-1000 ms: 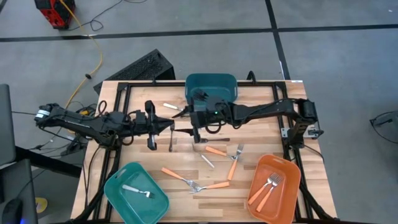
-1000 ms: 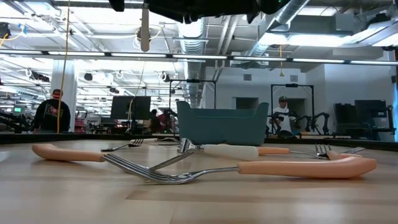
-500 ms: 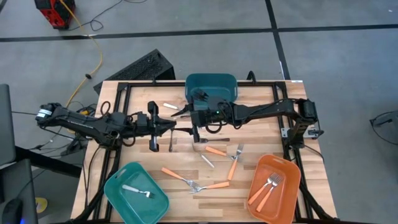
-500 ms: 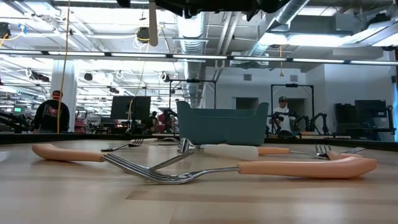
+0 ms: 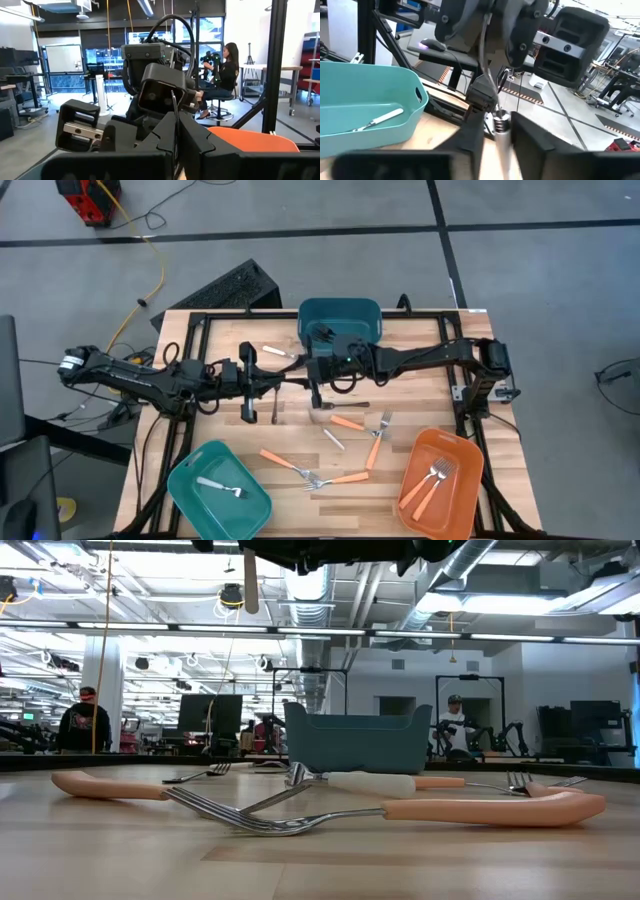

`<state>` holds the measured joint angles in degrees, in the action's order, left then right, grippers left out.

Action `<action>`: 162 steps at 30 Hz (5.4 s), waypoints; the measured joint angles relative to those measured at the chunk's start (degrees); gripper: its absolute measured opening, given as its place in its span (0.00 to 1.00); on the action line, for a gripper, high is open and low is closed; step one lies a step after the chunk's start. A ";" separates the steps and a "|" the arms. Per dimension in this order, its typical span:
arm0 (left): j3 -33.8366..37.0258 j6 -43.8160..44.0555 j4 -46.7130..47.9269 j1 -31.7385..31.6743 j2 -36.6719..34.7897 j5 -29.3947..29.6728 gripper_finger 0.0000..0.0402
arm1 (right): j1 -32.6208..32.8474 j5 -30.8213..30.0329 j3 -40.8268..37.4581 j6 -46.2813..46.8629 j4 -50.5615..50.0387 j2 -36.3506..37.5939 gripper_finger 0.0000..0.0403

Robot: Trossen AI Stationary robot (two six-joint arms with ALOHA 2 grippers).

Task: Sort silverware by color (type)
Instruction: Put the white fork into the green blue bin

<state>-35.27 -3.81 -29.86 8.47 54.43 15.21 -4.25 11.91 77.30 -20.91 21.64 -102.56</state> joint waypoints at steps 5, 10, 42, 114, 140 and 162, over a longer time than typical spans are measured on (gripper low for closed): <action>0.00 1.12 -0.29 -0.07 -0.04 -0.89 0.00 | -0.37 0.34 0.00 -0.37 -0.38 0.03 0.15; 0.00 1.47 0.06 -0.02 -0.03 -0.25 0.00 | -0.37 0.28 0.00 -0.32 -0.60 0.04 0.15; -0.02 3.45 23.22 0.07 -12.81 20.60 0.60 | 0.63 -3.21 0.07 -0.47 -9.89 6.68 0.15; 0.00 3.56 24.38 0.07 -23.32 21.19 0.30 | 15.26 17.59 56.37 -38.25 -15.91 -48.68 0.15; -0.02 3.48 25.89 0.07 -23.32 21.17 0.30 | 12.75 20.76 56.35 -19.78 -2.15 -56.19 0.15; -0.02 3.48 26.18 0.07 -23.31 21.18 0.30 | 12.00 19.60 56.35 -13.71 -2.52 -56.19 0.23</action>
<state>-35.29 -0.34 -3.68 8.54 31.12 36.38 7.75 31.51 133.64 -34.61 19.11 -158.76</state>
